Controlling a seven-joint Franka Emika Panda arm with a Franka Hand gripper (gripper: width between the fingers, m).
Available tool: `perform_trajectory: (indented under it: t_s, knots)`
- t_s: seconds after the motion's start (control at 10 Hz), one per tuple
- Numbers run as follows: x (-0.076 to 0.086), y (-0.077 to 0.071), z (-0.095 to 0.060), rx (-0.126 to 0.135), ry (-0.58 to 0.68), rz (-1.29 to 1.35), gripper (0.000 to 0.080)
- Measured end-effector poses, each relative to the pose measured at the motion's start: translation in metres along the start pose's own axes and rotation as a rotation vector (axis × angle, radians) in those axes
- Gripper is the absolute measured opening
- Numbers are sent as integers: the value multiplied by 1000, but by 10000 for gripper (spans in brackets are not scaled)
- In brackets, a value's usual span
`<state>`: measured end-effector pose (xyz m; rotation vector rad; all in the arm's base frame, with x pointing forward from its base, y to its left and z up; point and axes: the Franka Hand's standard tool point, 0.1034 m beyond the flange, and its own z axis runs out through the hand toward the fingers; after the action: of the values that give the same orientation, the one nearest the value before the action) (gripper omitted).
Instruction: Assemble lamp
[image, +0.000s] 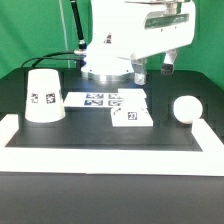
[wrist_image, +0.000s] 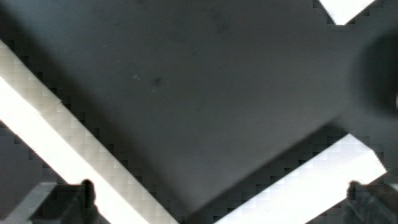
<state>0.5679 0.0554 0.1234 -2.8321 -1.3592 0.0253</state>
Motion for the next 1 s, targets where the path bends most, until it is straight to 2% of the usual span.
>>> perform_trajectory:
  t_s: [0.6, 0.7, 0.8, 0.9, 1.0]
  knots:
    - [-2, 0, 1, -1, 0, 2, 700]
    - [-13, -4, 3, -21, 25, 73, 700]
    - [-33, -15, 6, -24, 29, 188, 700]
    - [-46, -24, 11, -21, 23, 280, 700]
    - [-50, -29, 15, -13, 14, 343, 700]
